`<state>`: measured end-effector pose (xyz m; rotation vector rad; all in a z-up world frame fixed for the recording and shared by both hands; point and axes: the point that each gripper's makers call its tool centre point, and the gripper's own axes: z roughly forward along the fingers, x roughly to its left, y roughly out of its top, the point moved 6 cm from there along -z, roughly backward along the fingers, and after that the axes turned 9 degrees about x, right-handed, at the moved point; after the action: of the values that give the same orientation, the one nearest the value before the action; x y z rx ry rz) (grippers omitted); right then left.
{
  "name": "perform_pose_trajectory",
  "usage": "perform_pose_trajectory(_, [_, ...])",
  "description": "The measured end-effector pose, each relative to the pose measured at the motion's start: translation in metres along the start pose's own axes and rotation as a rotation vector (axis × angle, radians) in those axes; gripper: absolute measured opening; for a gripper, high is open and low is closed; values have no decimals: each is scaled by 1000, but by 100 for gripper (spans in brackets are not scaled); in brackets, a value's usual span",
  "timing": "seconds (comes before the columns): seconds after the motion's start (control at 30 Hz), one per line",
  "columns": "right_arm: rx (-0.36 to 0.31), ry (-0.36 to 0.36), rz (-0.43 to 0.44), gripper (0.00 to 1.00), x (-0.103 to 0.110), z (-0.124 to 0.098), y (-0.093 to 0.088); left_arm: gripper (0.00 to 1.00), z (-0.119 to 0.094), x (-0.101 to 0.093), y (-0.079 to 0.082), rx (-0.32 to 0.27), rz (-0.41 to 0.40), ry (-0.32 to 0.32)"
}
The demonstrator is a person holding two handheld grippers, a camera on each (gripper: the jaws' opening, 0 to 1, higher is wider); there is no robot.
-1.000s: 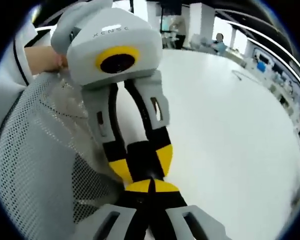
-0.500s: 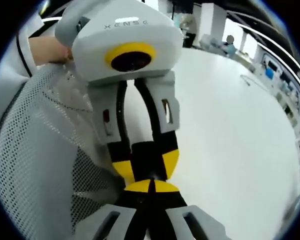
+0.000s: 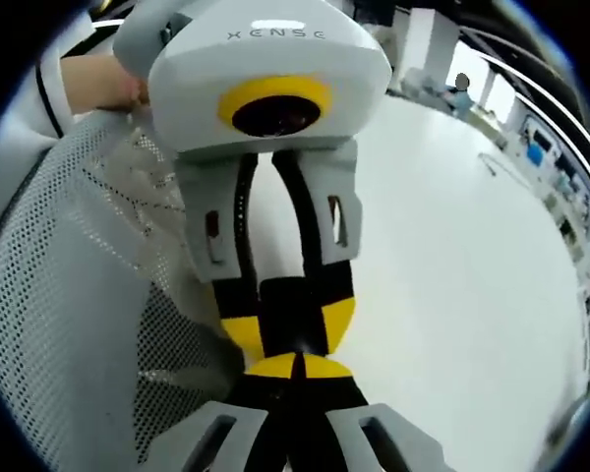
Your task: Press the specified remote control buttons in sequence, fully releasing each button before pressing the next.
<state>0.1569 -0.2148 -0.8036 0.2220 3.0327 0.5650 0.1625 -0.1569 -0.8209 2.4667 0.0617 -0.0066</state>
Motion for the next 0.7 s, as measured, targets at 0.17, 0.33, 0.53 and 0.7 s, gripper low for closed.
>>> perform_pose_trajectory(0.17, [-14,-6,-15,0,-2,2,3,24,0,0,0,1,0,3])
perform_pose_trajectory(0.33, [-22,1,1,0,-2,1,2,24,0,0,0,1,-1,4])
perform_pose_trajectory(0.53, [-30,-21,-12,0,0,1,2,24,0,1,0,-1,-2,3])
perform_pose_trajectory(0.7, [-61,1,19,0,-3,1,0,24,0,1,0,-3,-5,3])
